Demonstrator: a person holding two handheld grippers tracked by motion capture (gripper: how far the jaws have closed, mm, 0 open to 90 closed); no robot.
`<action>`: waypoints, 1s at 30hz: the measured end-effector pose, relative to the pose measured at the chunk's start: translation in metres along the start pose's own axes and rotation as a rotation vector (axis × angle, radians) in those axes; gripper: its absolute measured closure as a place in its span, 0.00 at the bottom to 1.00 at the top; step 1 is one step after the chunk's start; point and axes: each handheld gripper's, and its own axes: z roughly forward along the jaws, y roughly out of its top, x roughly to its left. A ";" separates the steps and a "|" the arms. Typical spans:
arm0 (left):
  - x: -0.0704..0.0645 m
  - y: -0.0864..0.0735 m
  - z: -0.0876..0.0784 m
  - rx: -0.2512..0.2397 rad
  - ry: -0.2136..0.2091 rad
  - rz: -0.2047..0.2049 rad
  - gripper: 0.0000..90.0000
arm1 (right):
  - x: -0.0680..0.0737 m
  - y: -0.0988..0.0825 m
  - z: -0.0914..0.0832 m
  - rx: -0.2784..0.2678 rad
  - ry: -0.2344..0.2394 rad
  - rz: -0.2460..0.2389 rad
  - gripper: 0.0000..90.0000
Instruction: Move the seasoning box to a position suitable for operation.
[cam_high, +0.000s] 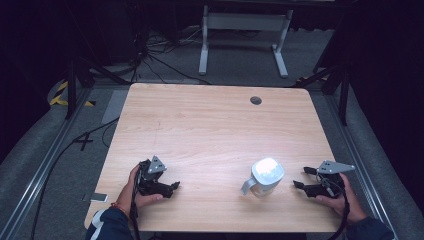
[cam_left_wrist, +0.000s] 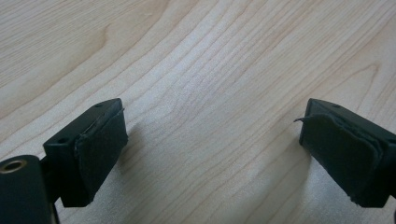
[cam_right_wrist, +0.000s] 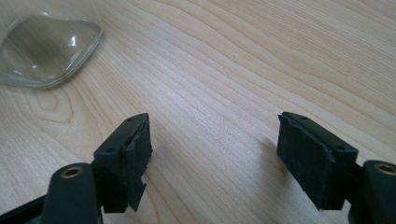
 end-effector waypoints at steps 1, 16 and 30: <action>0.000 0.000 0.000 0.000 0.000 0.000 0.09 | 0.000 0.000 0.000 0.002 -0.003 -0.002 0.29; -0.009 0.007 -0.006 0.012 -0.057 0.050 0.41 | 0.000 0.000 0.000 0.004 -0.003 0.001 0.28; -0.044 0.050 -0.016 -0.142 -0.160 0.164 0.99 | 0.001 0.000 0.000 0.001 -0.004 0.000 0.28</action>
